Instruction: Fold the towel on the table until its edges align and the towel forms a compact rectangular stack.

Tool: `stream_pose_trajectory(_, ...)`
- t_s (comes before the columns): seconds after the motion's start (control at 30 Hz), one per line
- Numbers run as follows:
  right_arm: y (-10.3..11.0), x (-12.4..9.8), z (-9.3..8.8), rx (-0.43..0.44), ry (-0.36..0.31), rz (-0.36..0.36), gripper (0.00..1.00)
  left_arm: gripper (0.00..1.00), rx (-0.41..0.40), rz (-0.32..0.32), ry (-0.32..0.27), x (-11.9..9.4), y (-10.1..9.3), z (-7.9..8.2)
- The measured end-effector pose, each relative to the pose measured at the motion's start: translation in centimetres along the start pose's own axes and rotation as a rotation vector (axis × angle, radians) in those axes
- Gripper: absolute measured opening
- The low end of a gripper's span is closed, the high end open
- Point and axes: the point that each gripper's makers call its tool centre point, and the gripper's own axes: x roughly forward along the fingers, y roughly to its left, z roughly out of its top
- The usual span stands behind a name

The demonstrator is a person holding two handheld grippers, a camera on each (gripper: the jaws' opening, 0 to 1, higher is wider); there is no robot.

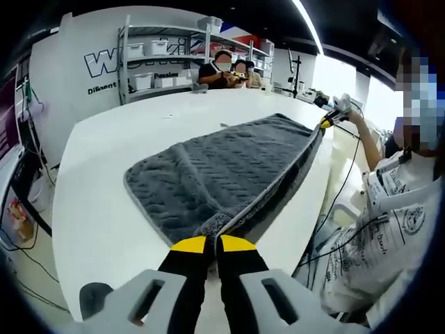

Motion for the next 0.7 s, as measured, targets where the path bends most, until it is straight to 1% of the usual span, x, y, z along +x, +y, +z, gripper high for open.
stream_pose_trajectory(0.23,-1.3,1.2,0.8,0.000,0.006,0.000,0.05,0.06,0.002,0.009,0.008,0.8,1.4,0.8)
stream_pose_trajectory(0.43,-2.5,2.3,1.3,-0.003,0.024,0.000,0.05,0.06,-0.006,0.013,0.021,1.9,2.1,1.0)
stream_pose_trajectory(0.5,-2.9,2.6,1.5,-0.004,0.022,-0.004,0.05,0.06,-0.006,0.015,0.025,2.0,2.6,1.2)
stream_pose_trajectory(0.7,-4.0,3.4,2.3,-0.010,0.023,-0.016,0.05,0.06,0.005,0.017,0.026,2.8,3.2,1.9)
